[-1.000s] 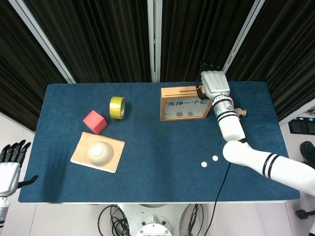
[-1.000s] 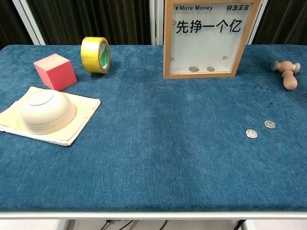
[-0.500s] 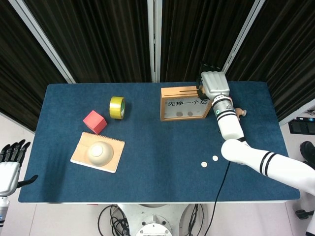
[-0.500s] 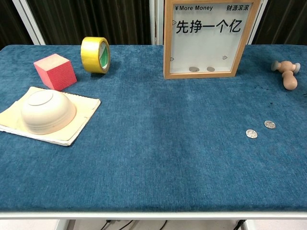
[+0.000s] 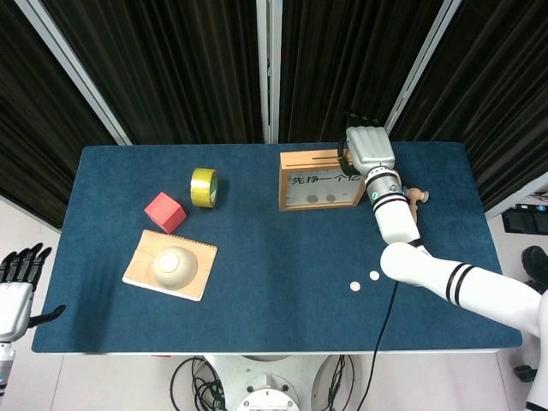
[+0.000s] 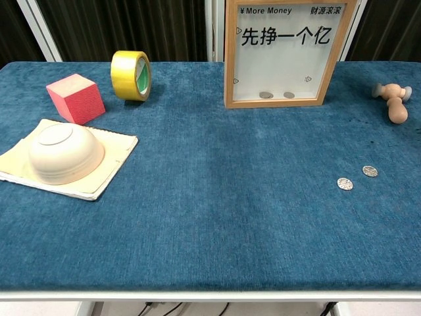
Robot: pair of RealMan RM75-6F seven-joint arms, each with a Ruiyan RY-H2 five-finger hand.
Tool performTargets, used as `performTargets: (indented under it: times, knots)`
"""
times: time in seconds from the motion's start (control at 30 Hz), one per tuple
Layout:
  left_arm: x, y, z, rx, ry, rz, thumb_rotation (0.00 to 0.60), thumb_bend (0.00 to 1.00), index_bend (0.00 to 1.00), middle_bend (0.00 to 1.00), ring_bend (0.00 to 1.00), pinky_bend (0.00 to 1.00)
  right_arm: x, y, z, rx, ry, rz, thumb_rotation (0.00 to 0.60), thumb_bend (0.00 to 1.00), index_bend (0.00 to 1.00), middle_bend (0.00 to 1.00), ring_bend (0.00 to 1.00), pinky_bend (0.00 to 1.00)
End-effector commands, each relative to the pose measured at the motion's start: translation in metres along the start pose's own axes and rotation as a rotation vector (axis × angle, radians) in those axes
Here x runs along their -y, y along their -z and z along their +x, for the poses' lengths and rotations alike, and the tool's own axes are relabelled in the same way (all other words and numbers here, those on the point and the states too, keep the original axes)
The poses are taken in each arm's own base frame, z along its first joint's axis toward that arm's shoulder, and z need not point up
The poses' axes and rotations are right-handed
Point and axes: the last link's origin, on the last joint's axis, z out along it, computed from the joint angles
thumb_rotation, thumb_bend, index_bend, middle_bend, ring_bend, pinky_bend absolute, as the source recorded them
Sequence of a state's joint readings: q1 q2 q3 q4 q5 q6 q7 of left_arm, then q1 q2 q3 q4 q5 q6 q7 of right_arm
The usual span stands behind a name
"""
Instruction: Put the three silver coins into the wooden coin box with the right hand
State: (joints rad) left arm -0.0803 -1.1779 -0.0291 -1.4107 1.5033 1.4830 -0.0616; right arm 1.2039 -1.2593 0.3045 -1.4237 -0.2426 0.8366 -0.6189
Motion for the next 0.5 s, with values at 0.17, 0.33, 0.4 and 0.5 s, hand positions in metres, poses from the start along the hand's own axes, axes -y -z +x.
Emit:
performTargets:
  times: [0.17,0.33,0.4,0.5]
  knots:
    - [0.0001,-0.0007,0.0001,0.0,0.0,-0.001,0.6,0.0,0.02,0.0,0.0,0.0,0.0002,-0.0014,0.0011,-0.008,-0.001,-0.005,0.6,0.46,0.79,0.02,0.0,0.0]
    - [0.0001,-0.0013,-0.0002,0.003,-0.001,-0.001,0.6,0.0,0.02,0.0,0.0,0.0,-0.0004,-0.0014,0.0009,-0.004,0.001,-0.007,0.6,0.46,0.79,0.02,0.0,0.0]
    - [0.0001,-0.0014,0.0,0.002,0.0,-0.001,0.6,0.0,0.02,0.0,0.0,0.0,-0.0011,-0.0013,0.0,0.0,0.004,-0.01,0.6,0.46,0.79,0.02,0.0,0.0]
    - [0.0,-0.0015,0.0003,0.002,-0.001,-0.002,0.6,0.0,0.02,0.0,0.0,0.0,-0.0015,-0.0016,-0.0004,0.002,0.007,-0.012,0.6,0.46,0.79,0.02,0.0,0.0]
